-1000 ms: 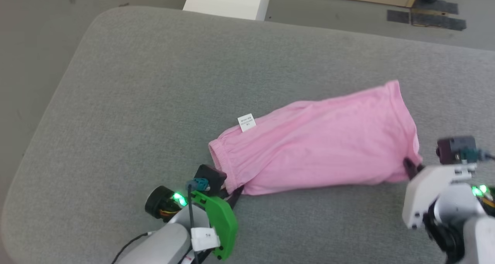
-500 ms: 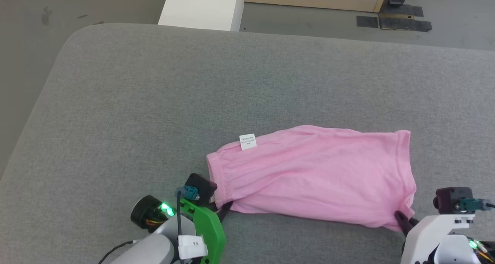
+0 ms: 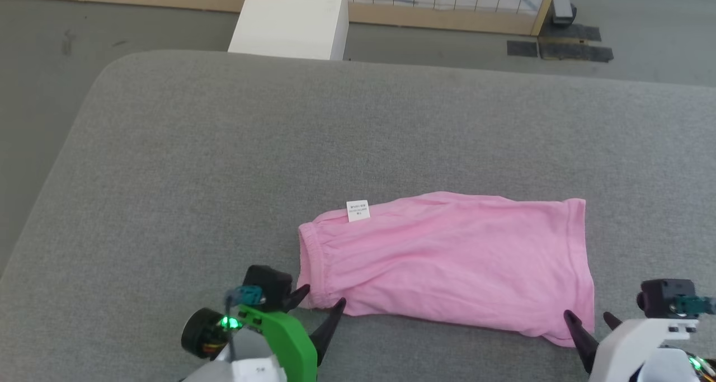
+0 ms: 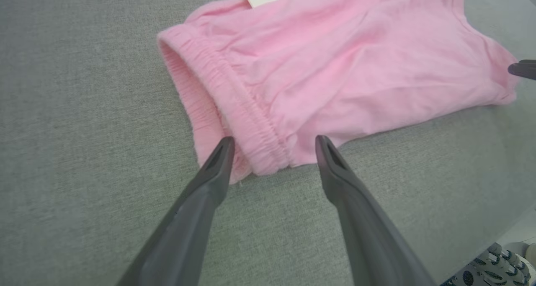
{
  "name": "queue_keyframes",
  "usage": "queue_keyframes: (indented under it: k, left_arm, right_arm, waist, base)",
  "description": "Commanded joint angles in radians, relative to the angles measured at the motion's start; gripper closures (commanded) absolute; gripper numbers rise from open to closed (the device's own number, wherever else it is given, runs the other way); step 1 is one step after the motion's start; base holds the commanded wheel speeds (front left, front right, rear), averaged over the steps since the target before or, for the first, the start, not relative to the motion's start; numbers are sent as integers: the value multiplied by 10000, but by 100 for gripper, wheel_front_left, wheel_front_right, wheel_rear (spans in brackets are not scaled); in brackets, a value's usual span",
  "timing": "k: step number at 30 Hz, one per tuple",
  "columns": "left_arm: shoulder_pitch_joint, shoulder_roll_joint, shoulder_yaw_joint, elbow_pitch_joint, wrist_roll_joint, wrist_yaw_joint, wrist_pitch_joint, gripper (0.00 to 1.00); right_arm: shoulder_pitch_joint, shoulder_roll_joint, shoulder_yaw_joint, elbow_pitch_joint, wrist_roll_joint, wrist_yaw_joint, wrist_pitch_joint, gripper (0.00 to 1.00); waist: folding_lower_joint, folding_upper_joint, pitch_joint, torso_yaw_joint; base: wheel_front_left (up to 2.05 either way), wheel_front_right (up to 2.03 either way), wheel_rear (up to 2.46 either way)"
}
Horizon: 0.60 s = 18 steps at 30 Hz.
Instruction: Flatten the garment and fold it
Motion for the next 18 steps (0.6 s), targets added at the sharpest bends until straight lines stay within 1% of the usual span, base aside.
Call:
queue_keyframes:
  k: [1, 5, 8, 10, 12, 15, 18]
  left_arm:
    - [551, 169, 372, -501, -303, 294, -548, 0]
    - [1063, 212, 976, -981, -356, 686, -1648, 0]
    - [1158, 97, 1372, -927, -201, 758, -2703, 0]
    - [1117, -49, 1645, -680, -55, 705, -3543, 0]
    - [975, -264, 1987, -370, 169, 618, -4063, 0]
    - [718, -773, 2760, -39, 741, 448, -4274, 0]
    - [645, -1410, 3807, -211, 1763, 228, -4284, 0]
  right_arm:
    - [304, 8, -178, -494, 191, -13, -189, 0]
    - [288, 8, -257, -1036, 237, -13, -530, 0]
    - [66, 8, -299, -1099, 254, -13, -890, 0]
    - [-150, 8, -307, -997, 215, -13, -1073, 0]
    - [-420, 8, -386, -782, 285, -13, -1214, 0]
    - [-893, 8, -576, -270, 521, -13, -1355, 0]
    - [-1361, 8, -704, 288, 605, -13, -1388, 0]
  waist:
    - [0, 0, -314, -30]
    - [0, 0, -443, -63]
    - [0, 0, -481, -68]
    - [0, 0, -498, -81]
    - [0, 0, -507, -86]
    - [0, 0, -507, -82]
    - [0, 0, -467, -104]
  base:
    - [0, 0, 0]
    - [0, 0, 0]
    - [0, 0, 0]
    - [0, 0, 0]
    - [0, 0, 0]
    - [0, 0, 0]
    - [0, 0, 0]
